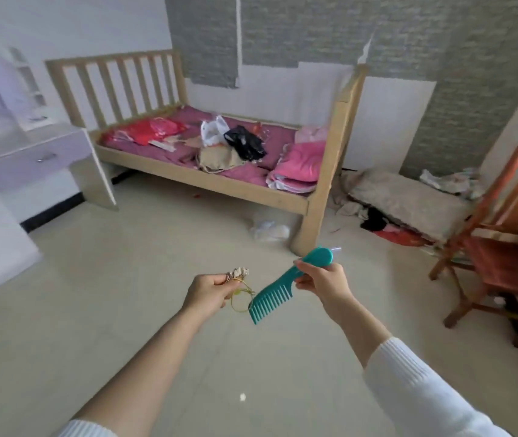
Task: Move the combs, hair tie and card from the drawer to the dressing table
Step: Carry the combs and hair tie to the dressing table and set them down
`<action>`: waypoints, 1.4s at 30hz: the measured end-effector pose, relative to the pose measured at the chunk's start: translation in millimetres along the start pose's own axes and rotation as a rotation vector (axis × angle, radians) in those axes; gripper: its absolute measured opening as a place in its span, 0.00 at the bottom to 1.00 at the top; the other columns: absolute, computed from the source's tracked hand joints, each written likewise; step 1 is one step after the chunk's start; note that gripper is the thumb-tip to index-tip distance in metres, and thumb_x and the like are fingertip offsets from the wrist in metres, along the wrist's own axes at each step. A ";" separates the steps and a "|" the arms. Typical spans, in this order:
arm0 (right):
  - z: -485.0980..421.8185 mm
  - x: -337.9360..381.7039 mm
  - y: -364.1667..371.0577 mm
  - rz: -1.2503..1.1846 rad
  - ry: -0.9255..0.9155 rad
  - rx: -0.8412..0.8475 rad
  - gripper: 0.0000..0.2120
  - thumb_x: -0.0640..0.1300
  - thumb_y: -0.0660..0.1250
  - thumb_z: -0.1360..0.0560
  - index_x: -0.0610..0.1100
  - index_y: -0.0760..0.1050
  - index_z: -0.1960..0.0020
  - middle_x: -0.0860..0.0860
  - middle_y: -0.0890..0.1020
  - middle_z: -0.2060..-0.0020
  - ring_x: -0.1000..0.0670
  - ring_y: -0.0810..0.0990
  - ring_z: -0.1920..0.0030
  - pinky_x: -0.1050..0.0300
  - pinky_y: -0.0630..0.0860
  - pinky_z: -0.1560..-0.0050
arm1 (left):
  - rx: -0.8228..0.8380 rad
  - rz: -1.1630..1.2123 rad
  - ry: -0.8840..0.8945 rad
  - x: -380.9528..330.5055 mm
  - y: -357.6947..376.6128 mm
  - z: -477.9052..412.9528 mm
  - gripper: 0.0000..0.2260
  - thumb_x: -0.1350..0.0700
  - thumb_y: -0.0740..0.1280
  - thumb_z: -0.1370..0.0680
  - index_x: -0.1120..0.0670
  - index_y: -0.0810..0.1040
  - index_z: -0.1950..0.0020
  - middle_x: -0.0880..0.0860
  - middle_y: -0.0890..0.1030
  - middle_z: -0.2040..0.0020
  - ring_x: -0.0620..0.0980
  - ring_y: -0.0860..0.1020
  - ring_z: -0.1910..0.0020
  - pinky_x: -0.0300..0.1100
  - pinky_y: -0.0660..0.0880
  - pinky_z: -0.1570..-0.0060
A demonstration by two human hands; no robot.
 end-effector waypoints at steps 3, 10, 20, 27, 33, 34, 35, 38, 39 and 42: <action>-32.6 -14.0 124.0 0.039 0.030 0.120 0.03 0.35 0.70 0.28 0.37 0.78 0.60 0.42 0.81 0.67 0.53 0.79 0.74 0.63 0.78 0.73 | -0.160 -0.012 -0.049 22.7 -109.8 -30.8 0.06 0.54 0.71 0.27 0.52 0.85 0.51 0.51 0.84 0.55 0.48 0.78 0.55 0.40 0.69 0.55; -120.5 1.4 364.1 0.204 0.001 0.363 0.04 0.36 0.71 0.28 0.35 0.78 0.56 0.42 0.82 0.65 0.51 0.80 0.71 0.63 0.79 0.70 | -0.368 0.042 -0.081 50.2 -300.8 -111.9 0.07 0.56 0.71 0.27 0.47 0.85 0.64 0.40 0.84 0.67 0.37 0.78 0.63 0.31 0.70 0.64; -295.4 67.0 674.0 0.342 -0.163 0.599 0.04 0.39 0.72 0.28 0.39 0.78 0.57 0.45 0.83 0.62 0.51 0.81 0.68 0.61 0.82 0.65 | -0.527 0.093 -0.091 33.5 -544.6 -306.3 0.06 0.54 0.71 0.29 0.53 0.87 0.57 0.45 0.82 0.66 0.40 0.74 0.66 0.35 0.70 0.63; -364.8 66.0 886.5 0.468 -0.201 0.756 0.08 0.41 0.71 0.26 0.37 0.78 0.52 0.46 0.83 0.62 0.53 0.81 0.68 0.64 0.80 0.68 | -0.665 0.132 -0.141 46.4 -708.8 -403.9 0.06 0.55 0.71 0.30 0.54 0.85 0.65 0.47 0.78 0.69 0.46 0.73 0.66 0.37 0.68 0.64; -419.6 40.3 1074.8 0.530 -0.239 0.878 0.05 0.41 0.70 0.26 0.38 0.79 0.56 0.45 0.83 0.65 0.56 0.80 0.72 0.64 0.80 0.68 | -0.747 0.128 -0.195 93.4 -865.7 -489.1 0.11 0.57 0.71 0.31 0.47 0.83 0.73 0.44 0.81 0.70 0.44 0.76 0.66 0.35 0.69 0.65; -428.3 38.2 1107.7 0.528 -0.249 0.892 0.05 0.40 0.70 0.26 0.39 0.79 0.58 0.45 0.82 0.66 0.56 0.80 0.73 0.64 0.80 0.68 | -0.764 0.122 -0.201 100.5 -895.5 -504.7 0.12 0.56 0.71 0.31 0.44 0.83 0.74 0.45 0.81 0.70 0.43 0.76 0.66 0.35 0.69 0.66; -437.1 36.8 1139.8 0.527 -0.255 0.899 0.05 0.40 0.70 0.26 0.40 0.78 0.59 0.46 0.82 0.67 0.56 0.80 0.73 0.64 0.80 0.68 | -0.785 0.115 -0.216 108.0 -925.7 -520.2 0.13 0.55 0.72 0.31 0.44 0.82 0.75 0.46 0.81 0.68 0.45 0.76 0.65 0.36 0.70 0.66; -463.5 38.1 1232.1 0.544 -0.255 0.894 0.04 0.40 0.69 0.26 0.40 0.79 0.58 0.46 0.81 0.67 0.53 0.79 0.70 0.63 0.81 0.66 | -0.819 0.139 -0.251 123.3 -1013.2 -565.8 0.12 0.55 0.73 0.31 0.50 0.81 0.76 0.49 0.77 0.70 0.48 0.73 0.67 0.40 0.69 0.65; -472.1 40.3 1260.9 0.553 -0.266 0.891 0.04 0.39 0.69 0.26 0.38 0.80 0.57 0.46 0.81 0.67 0.53 0.79 0.70 0.64 0.80 0.67 | -0.820 0.130 -0.254 124.7 -1039.5 -580.5 0.14 0.55 0.73 0.31 0.51 0.79 0.77 0.48 0.74 0.73 0.48 0.72 0.69 0.39 0.68 0.68; -496.8 50.0 1337.6 0.587 -0.335 0.859 0.07 0.41 0.69 0.26 0.36 0.80 0.53 0.47 0.81 0.66 0.53 0.79 0.69 0.59 0.81 0.64 | -0.842 0.105 -0.266 126.5 -1108.5 -623.2 0.17 0.56 0.72 0.31 0.53 0.73 0.80 0.46 0.66 0.81 0.48 0.65 0.76 0.33 0.63 0.78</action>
Point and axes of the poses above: each hand's wrist, its own z-axis away from the middle knuckle, its own y-axis out of the palm, x = y × z, the point moved 8 cm from there along -z, towards the middle knuckle
